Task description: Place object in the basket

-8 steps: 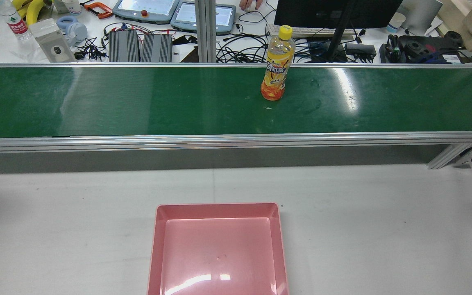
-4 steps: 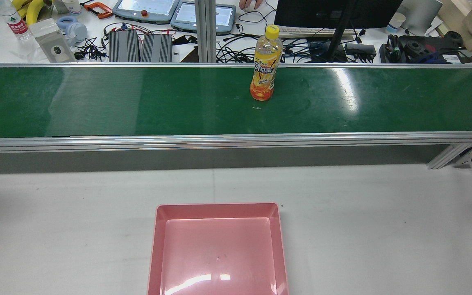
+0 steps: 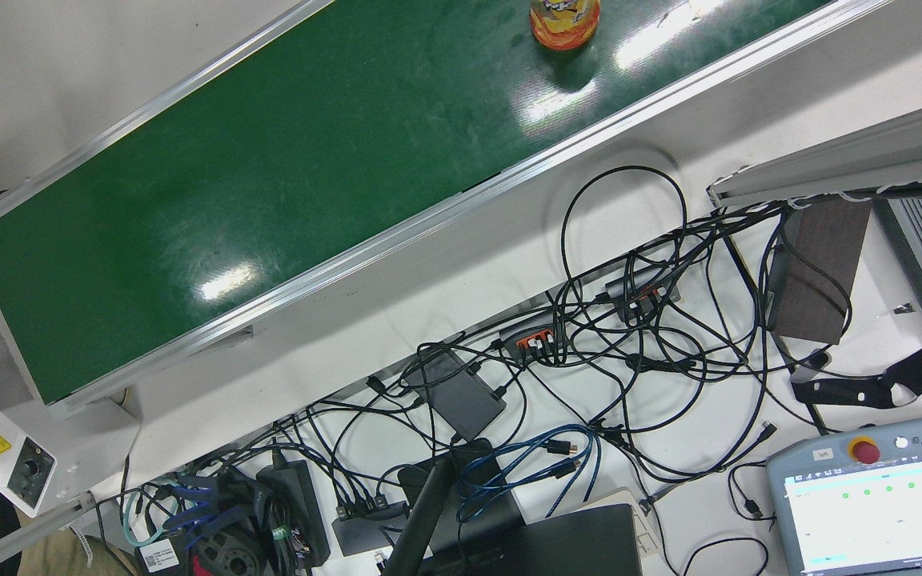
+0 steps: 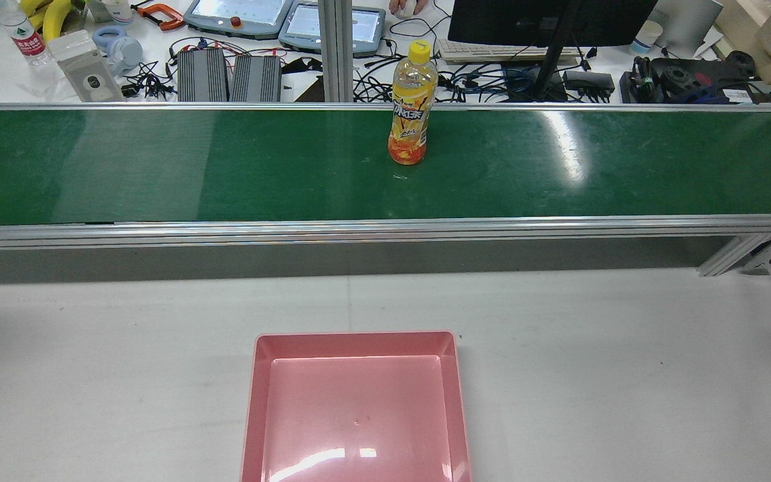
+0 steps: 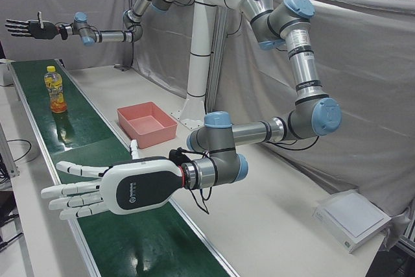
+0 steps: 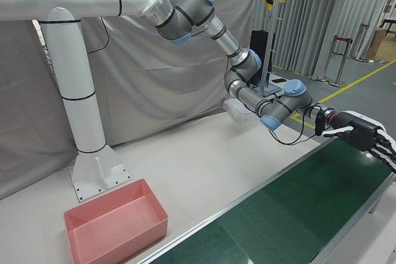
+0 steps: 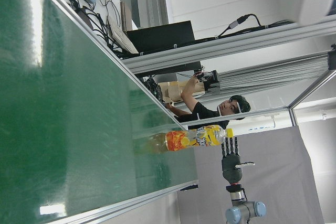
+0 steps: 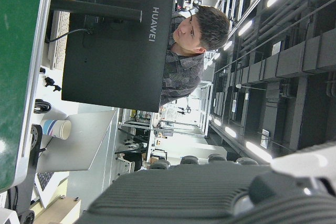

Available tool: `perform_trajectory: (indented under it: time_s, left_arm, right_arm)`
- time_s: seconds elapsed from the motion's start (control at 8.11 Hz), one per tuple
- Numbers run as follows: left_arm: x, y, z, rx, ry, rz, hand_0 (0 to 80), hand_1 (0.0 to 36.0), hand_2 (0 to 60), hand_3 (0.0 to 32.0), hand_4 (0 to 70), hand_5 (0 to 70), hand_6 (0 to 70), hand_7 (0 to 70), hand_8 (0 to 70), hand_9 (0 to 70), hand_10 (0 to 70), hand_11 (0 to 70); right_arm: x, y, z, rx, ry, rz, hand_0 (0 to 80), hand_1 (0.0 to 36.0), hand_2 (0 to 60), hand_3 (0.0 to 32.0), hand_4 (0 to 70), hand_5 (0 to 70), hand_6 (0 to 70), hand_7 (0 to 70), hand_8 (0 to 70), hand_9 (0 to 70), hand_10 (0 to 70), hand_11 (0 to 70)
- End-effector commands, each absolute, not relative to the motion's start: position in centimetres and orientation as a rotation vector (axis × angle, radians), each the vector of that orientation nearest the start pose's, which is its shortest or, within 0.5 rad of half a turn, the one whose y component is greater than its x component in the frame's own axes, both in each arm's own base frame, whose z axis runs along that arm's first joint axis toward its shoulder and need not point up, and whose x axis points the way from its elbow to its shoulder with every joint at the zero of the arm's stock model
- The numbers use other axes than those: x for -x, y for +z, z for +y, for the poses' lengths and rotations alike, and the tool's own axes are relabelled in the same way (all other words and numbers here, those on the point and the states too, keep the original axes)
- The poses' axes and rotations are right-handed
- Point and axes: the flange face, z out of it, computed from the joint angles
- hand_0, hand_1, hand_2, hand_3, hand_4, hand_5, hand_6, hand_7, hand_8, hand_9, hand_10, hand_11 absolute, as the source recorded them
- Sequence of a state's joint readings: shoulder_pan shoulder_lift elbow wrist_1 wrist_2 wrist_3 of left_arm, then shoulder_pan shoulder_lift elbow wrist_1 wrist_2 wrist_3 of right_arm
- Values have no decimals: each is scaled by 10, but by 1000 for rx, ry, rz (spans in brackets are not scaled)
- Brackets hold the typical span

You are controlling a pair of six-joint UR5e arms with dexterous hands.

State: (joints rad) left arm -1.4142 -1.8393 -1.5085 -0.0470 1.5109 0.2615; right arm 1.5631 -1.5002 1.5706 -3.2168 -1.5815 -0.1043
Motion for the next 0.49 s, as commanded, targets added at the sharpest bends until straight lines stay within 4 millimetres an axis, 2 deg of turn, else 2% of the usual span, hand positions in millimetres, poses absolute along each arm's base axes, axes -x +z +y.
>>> perform_trajectory:
  time_s: [0.0,0.12,0.25,0.37]
  left_arm:
    - [38,566,-631,-169,-1780,2317,638,25,0,64,257,148,53,18,62,74,67,111]
    - [37,566,-631,-169,-1784,2311,633,22,0,66,257,145,51,20,58,69,65,108]
    - [11,564,-634,-120,-1764,2298,632,25,0,66,253,149,52,18,57,67,65,108]
    - [9,564,-634,-116,-1767,2292,635,26,0,66,257,146,52,20,57,67,68,113]
  right_arm:
    - [-128,659,-521,98,-2286,2278,0,0,0,0,0,0,0,0,0,0,0,0]
    - [-128,660,-521,100,-2288,2277,0,0,0,0,0,0,0,0,0,0,0,0]
    - [-128,659,-521,98,-2286,2278,0,0,0,0,0,0,0,0,0,0,0,0]
    - [-128,660,-521,98,-2288,2276,0,0,0,0,0,0,0,0,0,0,0,0]
